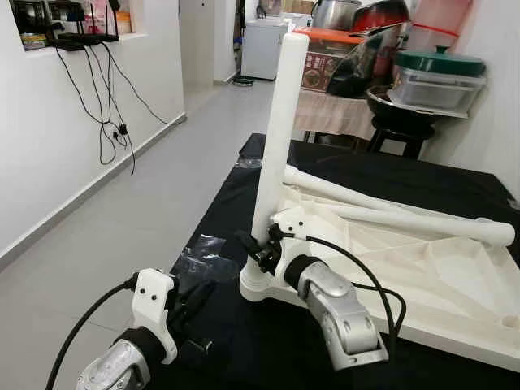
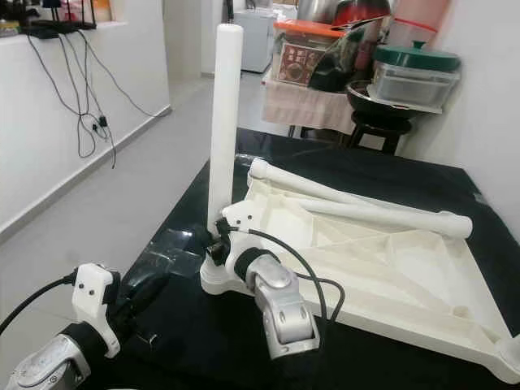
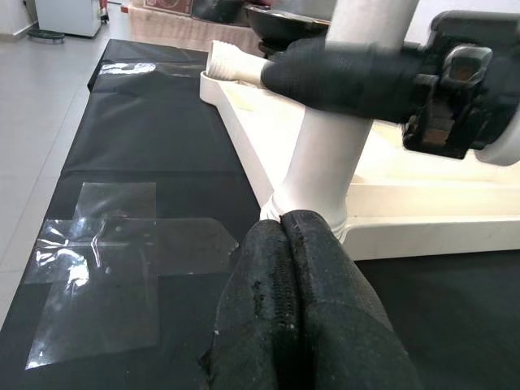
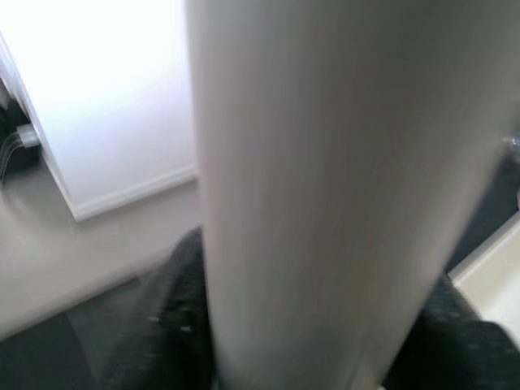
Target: Building children table
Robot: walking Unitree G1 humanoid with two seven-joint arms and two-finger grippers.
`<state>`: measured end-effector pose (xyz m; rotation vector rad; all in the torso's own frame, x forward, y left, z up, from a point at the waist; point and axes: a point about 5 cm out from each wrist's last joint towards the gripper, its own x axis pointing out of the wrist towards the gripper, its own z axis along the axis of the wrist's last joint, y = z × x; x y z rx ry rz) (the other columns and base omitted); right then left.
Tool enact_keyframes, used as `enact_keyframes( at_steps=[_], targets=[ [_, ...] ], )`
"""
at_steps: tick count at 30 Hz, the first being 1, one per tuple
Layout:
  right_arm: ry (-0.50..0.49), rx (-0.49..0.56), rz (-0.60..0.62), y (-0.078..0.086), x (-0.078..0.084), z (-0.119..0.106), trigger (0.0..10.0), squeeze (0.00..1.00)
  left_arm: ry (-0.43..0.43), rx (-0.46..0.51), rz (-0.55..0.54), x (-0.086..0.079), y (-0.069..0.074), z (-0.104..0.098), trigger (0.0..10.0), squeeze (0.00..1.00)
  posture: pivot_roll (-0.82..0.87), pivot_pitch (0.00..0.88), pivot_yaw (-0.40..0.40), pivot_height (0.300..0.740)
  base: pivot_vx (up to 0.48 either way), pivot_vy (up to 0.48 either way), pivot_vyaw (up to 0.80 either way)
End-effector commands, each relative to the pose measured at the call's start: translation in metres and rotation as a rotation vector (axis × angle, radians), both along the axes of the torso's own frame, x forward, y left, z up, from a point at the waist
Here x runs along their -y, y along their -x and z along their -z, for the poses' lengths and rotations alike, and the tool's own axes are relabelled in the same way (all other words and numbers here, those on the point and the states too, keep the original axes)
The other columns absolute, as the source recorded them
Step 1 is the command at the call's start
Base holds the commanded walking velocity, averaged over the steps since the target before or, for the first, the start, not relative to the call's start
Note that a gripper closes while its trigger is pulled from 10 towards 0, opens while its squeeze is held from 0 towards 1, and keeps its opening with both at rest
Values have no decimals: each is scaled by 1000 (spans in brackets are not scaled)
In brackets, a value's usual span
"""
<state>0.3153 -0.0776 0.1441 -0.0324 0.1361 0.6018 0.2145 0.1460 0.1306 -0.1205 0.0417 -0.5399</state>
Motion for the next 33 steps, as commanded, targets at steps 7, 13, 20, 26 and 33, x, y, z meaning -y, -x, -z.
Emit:
enact_keyframes(
  at_steps=[7,13,20,26,33],
  targets=[
    [-23,-14,-161,-11,15,-4,10000,1000,-3,-21,6,2,0,6,10000,0,115,0,-112,740,0,0,0],
    [-25,24,-457,-17,27,-18,10000,0,-5,-21,2,3,0,7,10000,0,131,0,-120,740,0,0,0],
    [-7,-43,-608,-27,40,-11,1647,0,-15,-18,-1,4,0,8,10000,0,154,0,-131,740,0,0,0],
    [-35,-45,-605,-33,46,-15,0,0,-20,-16,-3,4,0,8,10000,0,152,0,-128,740,0,0,0],
    [-57,-35,-630,-35,57,-17,0,0,-22,-14,2,5,0,7,10000,0,134,0,-118,740,0,0,0]
  ],
)
